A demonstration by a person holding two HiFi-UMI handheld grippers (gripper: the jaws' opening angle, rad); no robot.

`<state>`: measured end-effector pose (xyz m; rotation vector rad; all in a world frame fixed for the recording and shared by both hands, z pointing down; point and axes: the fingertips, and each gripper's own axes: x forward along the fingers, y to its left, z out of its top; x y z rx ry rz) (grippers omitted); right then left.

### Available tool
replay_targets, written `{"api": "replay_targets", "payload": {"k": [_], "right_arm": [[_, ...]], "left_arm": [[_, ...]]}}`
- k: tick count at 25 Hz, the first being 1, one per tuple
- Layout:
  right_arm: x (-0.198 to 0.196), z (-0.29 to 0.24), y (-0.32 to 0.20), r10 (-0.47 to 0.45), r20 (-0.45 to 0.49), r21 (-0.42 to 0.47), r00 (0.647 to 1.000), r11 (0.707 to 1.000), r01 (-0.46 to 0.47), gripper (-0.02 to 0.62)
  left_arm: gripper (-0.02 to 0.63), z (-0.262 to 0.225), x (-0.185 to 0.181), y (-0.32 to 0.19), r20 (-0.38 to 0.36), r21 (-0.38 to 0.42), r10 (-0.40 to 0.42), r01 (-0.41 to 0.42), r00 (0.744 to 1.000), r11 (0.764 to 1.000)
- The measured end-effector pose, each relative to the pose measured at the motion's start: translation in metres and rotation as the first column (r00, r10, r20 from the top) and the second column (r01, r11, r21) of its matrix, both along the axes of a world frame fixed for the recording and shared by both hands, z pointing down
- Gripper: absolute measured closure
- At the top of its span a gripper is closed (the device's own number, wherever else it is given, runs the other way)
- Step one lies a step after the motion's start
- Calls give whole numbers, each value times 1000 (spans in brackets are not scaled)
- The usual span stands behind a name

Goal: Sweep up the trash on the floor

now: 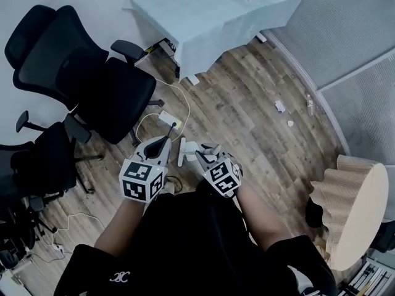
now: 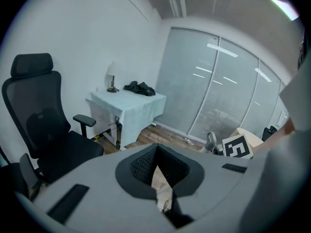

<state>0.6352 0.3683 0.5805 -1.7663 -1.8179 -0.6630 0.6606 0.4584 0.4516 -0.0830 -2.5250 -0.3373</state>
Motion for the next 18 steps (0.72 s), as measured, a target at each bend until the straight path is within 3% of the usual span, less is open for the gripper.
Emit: {"api": "replay_targets", "payload": {"k": [4,8,18], "right_arm": [[-48,7,-28,21,-1,22,1000,1000,-21,492],[-102,11,-67,100,-17,37,995,994,-100,492],[-227,14,-161,225,31,59,974,972,-226,491]], "left_arm": [[611,0,-28,-13,-13,10,-30,30,999,999],[611,3,-60,-33,-29,12,-31,32,999,999],[612,-3,-158,-96,-30,-32,94,-95,995,995]]}}
